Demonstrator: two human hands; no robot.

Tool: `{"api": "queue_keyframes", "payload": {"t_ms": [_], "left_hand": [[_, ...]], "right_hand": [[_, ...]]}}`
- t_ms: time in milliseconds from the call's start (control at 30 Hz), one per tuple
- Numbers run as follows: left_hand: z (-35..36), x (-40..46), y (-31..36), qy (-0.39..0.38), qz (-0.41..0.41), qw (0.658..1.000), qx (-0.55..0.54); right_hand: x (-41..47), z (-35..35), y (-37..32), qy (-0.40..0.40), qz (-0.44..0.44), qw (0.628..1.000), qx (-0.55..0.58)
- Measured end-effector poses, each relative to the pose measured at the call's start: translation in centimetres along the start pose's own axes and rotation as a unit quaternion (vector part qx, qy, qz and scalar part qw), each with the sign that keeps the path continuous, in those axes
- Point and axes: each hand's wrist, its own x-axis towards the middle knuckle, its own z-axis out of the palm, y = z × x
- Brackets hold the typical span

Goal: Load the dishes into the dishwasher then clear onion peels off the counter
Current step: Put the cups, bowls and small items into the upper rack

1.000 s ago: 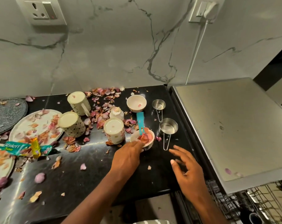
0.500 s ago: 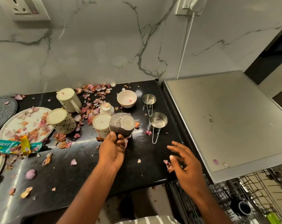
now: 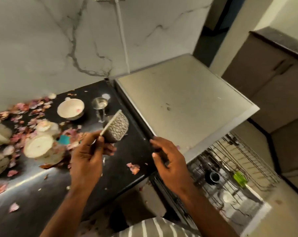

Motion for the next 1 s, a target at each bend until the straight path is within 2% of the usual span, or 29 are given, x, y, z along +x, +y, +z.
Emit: {"api": "queue_keyframes", "payload": {"t_ms": [67, 100, 200, 267, 367, 533, 667, 867, 1000], "left_hand": [[2.2, -0.2, -0.1, -0.113, 0.05, 0.989, 0.077], [3.5, -0.3, -0.2, -0.169, 0.089, 0.974, 0.126], [7.6, -0.7, -0.3, -0.306, 0.188, 0.903, 0.236], [10.2, -1.2, -0.3, -0.374, 0.195, 0.873, 0.245], [14.4, -1.8, -1.6, -0.463, 0.16, 0.834, 0.254], [20.4, -3.5, -5.0, -0.57, 0.158, 0.749, 0.299], [24.9, -5.3, -6.4, -0.634, 0.106, 0.682, 0.349], [31.1, -7.1, -7.9, -0.68, 0.109, 0.601, 0.406], [34.2, -7.5, -8.4, -0.691, 0.154, 0.562, 0.428]], "right_hand": [[-0.2, -1.4, -0.3, 0.024, -0.017, 1.0, 0.0], [-0.4, -2.4, -0.3, 0.03, -0.025, 0.999, -0.012], [-1.4, -5.5, 0.5, 0.034, -0.054, 0.994, -0.086], [-2.6, -7.2, 1.8, 0.034, -0.059, 0.989, -0.132], [-5.4, -9.5, 4.7, 0.036, -0.023, 0.98, -0.192], [-9.9, -12.5, 9.0, 0.005, 0.101, 0.968, -0.231], [-12.2, -14.5, 12.2, 0.011, 0.178, 0.965, -0.191], [-12.9, -18.3, 16.8, 0.055, 0.29, 0.94, -0.17], [-12.4, -21.2, 21.6, 0.088, 0.358, 0.914, -0.172]]}}
